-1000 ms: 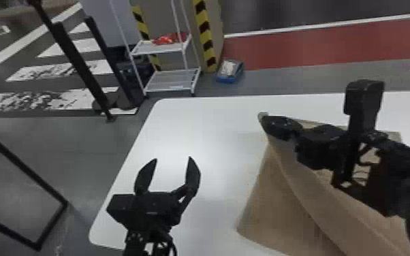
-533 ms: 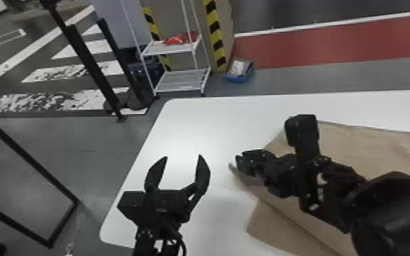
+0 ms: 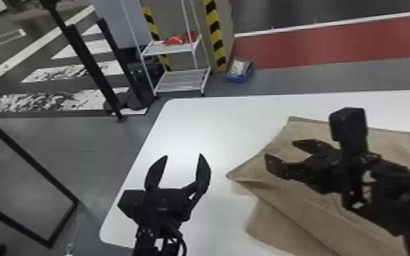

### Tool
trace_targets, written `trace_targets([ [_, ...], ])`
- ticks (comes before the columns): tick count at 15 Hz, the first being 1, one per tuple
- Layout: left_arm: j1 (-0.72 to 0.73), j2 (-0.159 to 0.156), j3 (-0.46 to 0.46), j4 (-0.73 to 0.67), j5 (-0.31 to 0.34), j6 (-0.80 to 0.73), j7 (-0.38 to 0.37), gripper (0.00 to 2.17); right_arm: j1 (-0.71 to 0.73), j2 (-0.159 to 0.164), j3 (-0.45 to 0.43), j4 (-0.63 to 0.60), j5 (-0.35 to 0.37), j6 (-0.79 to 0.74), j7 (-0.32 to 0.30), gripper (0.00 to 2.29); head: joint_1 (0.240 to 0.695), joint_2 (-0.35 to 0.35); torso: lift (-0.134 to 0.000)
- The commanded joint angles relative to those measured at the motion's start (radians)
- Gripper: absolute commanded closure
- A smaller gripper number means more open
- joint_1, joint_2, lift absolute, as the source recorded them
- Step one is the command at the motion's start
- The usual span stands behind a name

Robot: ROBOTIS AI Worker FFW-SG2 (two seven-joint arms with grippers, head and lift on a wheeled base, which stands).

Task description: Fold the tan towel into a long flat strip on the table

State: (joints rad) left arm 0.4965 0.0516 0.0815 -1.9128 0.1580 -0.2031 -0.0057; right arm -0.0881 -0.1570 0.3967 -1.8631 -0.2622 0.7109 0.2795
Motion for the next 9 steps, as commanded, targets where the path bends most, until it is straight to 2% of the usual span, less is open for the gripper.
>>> trace_targets([
  [1,-0.004,0.010,0.004,-0.002,0.000,0.000,-0.011,0.08,0.070,-0.073,-0.148,-0.087,-0.015,0.022,0.024,0.06,0.695,0.350,-0.123],
  [2,-0.009,0.013,0.004,0.000,0.000,0.000,-0.013,0.08,0.097,-0.092,-0.225,-0.122,-0.012,0.031,0.046,0.07,0.695,0.329,-0.123],
  [4,-0.018,0.021,0.003,0.008,-0.001,0.000,-0.016,0.07,0.136,-0.150,-0.337,-0.139,-0.017,0.037,0.069,0.08,0.695,0.270,-0.123],
  [5,-0.021,0.025,0.003,0.004,-0.005,0.009,-0.034,0.07,0.156,-0.168,-0.400,-0.148,-0.015,0.037,0.099,0.09,0.695,0.202,-0.123],
  [6,-0.021,0.033,0.006,-0.003,-0.014,0.018,-0.065,0.08,0.183,-0.167,-0.478,-0.154,-0.009,0.037,0.141,0.09,0.695,0.171,-0.123],
  [9,-0.023,0.044,0.043,-0.028,-0.087,0.147,-0.249,0.09,0.252,-0.145,-0.668,-0.177,-0.022,0.034,0.233,0.09,0.695,0.066,-0.123],
])
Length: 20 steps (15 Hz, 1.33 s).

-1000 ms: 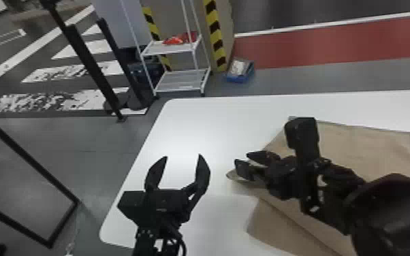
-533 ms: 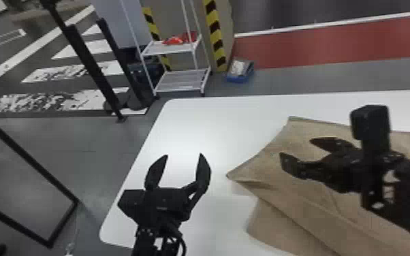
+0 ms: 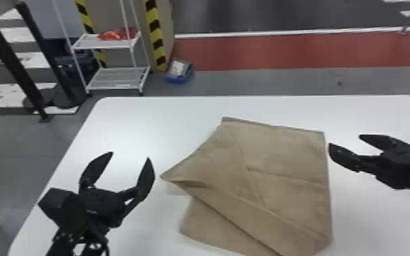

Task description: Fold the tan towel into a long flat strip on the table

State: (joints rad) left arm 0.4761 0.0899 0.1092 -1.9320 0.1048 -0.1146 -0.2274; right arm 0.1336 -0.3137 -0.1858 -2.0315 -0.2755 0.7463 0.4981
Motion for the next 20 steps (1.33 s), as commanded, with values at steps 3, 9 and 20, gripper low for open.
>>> trace_targets([
  [3,-0.016,0.034,0.023,-0.058,-0.120,0.215,-0.132,0.11,0.069,0.054,-0.281,-0.033,-0.057,-0.001,0.076,0.10,0.695,-0.066,-0.123],
  [9,-0.129,0.031,-0.060,-0.143,-0.499,0.510,-0.363,0.20,0.120,0.090,-0.477,-0.033,-0.152,-0.001,0.131,0.10,0.695,-0.235,-0.123],
  [20,-0.258,0.039,-0.140,-0.071,-0.876,0.565,-0.612,0.27,0.124,0.093,-0.557,-0.003,-0.206,0.002,0.138,0.10,0.695,-0.306,-0.123],
])
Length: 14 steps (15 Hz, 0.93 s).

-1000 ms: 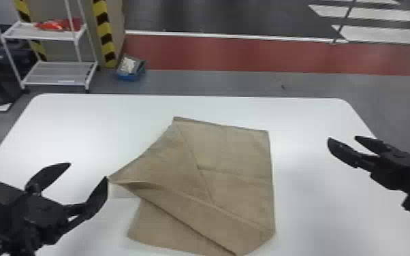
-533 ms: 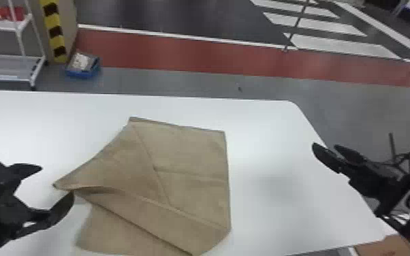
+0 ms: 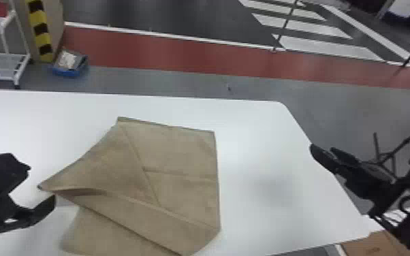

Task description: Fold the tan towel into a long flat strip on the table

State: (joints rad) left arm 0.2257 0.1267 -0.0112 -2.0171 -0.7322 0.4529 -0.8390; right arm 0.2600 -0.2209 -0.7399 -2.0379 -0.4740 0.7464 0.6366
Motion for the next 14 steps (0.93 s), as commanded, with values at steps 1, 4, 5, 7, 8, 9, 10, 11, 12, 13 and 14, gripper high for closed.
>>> trace_targets([
  [1,-0.011,0.002,-0.026,0.020,-0.044,-0.003,-0.003,0.27,-0.007,-0.002,-0.009,0.013,-0.018,0.005,0.000,0.10,0.695,-0.307,-0.123],
  [4,-0.026,0.002,-0.046,0.046,-0.105,-0.003,-0.003,0.30,-0.008,0.000,-0.012,0.016,-0.023,0.005,0.000,0.10,0.695,-0.315,-0.123],
  [5,-0.034,0.001,-0.046,0.052,-0.105,-0.003,0.005,0.43,-0.008,0.000,-0.012,0.019,-0.023,0.005,0.000,0.09,0.695,-0.315,-0.123],
  [7,-0.037,-0.001,-0.046,0.055,-0.104,0.000,0.003,0.90,-0.008,0.000,-0.012,0.019,-0.024,0.005,0.000,0.10,0.695,-0.313,-0.123],
  [8,-0.037,0.001,-0.046,0.058,-0.105,0.000,0.001,1.18,-0.008,0.000,-0.012,0.019,-0.026,0.008,0.000,0.10,0.695,-0.311,-0.123],
  [9,-0.037,0.001,-0.046,0.060,-0.107,0.010,0.003,1.39,-0.008,0.000,-0.013,0.019,-0.032,0.005,0.000,0.10,0.695,-0.311,-0.123],
  [10,-0.037,0.002,-0.046,0.060,-0.108,0.022,0.001,1.44,-0.013,-0.002,-0.015,0.019,-0.034,0.005,0.000,0.10,0.695,-0.311,-0.123],
  [11,-0.035,0.002,-0.044,0.060,-0.108,0.031,-0.003,1.44,-0.024,-0.006,-0.010,0.019,-0.026,0.005,0.000,0.10,0.695,-0.310,-0.123],
  [12,-0.035,0.002,-0.043,0.057,-0.110,0.034,0.001,1.86,-0.039,-0.021,0.014,0.019,0.005,0.017,0.000,0.09,0.695,-0.308,-0.123],
  [13,-0.034,0.001,-0.046,0.057,-0.115,0.065,0.014,2.13,-0.065,-0.046,0.059,0.022,0.063,0.020,0.002,0.10,0.695,-0.303,-0.123],
  [14,-0.032,0.002,-0.046,0.049,-0.116,0.080,0.012,2.13,-0.105,-0.064,0.117,0.031,0.160,0.023,0.002,0.10,0.695,-0.295,-0.123],
])
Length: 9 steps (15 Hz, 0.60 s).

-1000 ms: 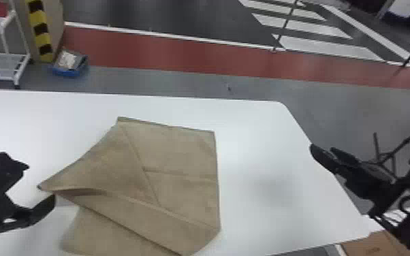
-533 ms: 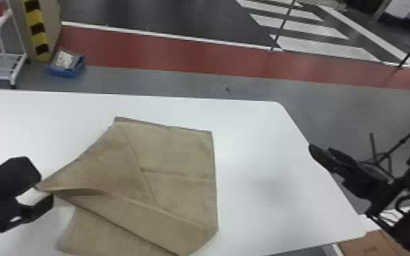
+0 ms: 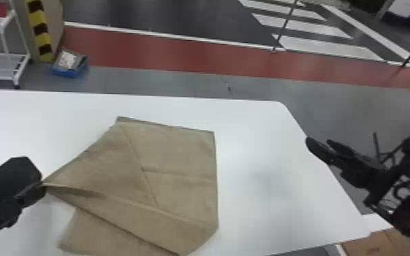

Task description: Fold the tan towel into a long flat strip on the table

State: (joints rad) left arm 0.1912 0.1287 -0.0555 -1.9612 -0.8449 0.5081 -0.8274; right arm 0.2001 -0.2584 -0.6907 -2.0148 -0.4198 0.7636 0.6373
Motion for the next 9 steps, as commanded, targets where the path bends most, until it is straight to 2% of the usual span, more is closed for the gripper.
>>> trace_targets([
  [1,0.013,0.000,-0.001,-0.016,-0.003,0.025,-0.001,2.13,-0.083,-0.048,0.139,0.018,0.223,-0.003,0.002,0.10,0.695,-0.284,-0.123],
  [3,0.020,0.000,0.003,-0.025,0.000,0.019,0.002,2.13,-0.146,-0.062,0.260,0.053,0.435,-0.098,0.002,0.10,0.695,-0.254,-0.123],
  [5,0.020,0.002,0.011,-0.024,0.010,0.000,0.004,2.13,-0.194,-0.096,0.378,0.085,0.596,-0.135,0.024,0.10,0.695,-0.236,-0.123],
  [6,0.020,0.006,0.014,-0.022,0.012,-0.015,0.005,2.13,-0.229,-0.114,0.438,0.107,0.679,-0.157,0.058,0.10,0.695,-0.226,-0.123],
  [9,0.020,0.006,0.014,-0.018,0.015,-0.018,0.013,2.13,-0.323,-0.119,0.577,0.177,0.911,-0.255,0.185,0.10,0.695,-0.169,-0.123],
])
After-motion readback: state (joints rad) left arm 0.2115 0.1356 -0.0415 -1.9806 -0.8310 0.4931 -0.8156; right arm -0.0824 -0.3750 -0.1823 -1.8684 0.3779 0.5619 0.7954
